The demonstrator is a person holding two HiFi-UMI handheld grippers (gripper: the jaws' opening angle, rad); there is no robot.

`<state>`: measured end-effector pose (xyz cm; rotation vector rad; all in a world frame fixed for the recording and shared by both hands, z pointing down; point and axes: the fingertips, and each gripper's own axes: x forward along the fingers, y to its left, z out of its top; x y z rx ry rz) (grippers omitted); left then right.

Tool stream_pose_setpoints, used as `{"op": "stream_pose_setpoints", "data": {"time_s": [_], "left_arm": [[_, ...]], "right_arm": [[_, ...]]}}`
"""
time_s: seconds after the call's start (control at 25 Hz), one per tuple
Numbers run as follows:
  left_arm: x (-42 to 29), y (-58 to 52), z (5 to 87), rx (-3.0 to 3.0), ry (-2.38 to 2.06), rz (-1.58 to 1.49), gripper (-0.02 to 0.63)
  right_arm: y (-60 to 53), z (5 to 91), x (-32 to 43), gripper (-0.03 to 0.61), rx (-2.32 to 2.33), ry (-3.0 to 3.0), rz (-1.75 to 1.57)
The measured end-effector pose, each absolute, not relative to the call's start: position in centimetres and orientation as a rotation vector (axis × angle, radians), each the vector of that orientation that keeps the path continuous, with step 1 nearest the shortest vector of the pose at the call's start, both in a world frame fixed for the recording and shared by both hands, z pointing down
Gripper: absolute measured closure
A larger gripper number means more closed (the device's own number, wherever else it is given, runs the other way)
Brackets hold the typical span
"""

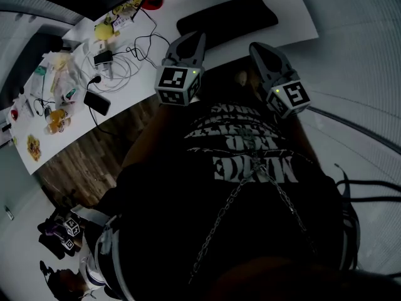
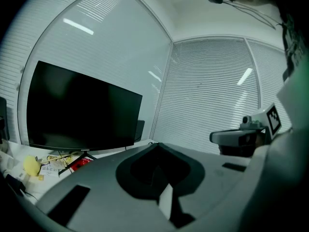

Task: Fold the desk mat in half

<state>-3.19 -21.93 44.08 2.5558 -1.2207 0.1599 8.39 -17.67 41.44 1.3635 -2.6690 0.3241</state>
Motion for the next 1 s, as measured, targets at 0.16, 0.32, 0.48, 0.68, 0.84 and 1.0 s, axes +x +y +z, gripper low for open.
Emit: {"op": "stream_pose_setpoints", "data": {"time_s": [0.16, 0.32, 0.48, 0.68, 0.84, 1.0], "left_arm": [[-0.7, -23.4, 43.9, 2.548, -1.260, 0.179, 0.607], [2.4, -24.8, 44.8, 2.513, -1.295, 0.209, 0.607], [5.3, -26.4, 44.7, 2.475, -1.343, 0.224, 0.607], [7.6, -27.7, 44.1, 2.420, -1.455, 0.238, 0.607], [8.0, -27.9, 43.7, 2.365, -1.549, 0.225, 0.607], [7.2, -27.4, 45.0, 2.306, -1.590, 0.257, 0.607]], "right_arm": [[-20.2, 41.1, 10.9, 0.580, 1.320, -2.710, 0.328], [-22.7, 41.9, 13.6, 0.580, 1.262, -2.745, 0.343], [-24.6, 42.2, 15.2, 0.580, 1.122, -2.779, 0.368], [-26.9, 42.1, 17.5, 0.580, 0.940, -2.850, 0.330], [-27.7, 41.6, 17.2, 0.580, 0.790, -2.876, 0.396], [-28.4, 42.9, 16.2, 0.580, 0.716, -2.881, 0.445]]}}
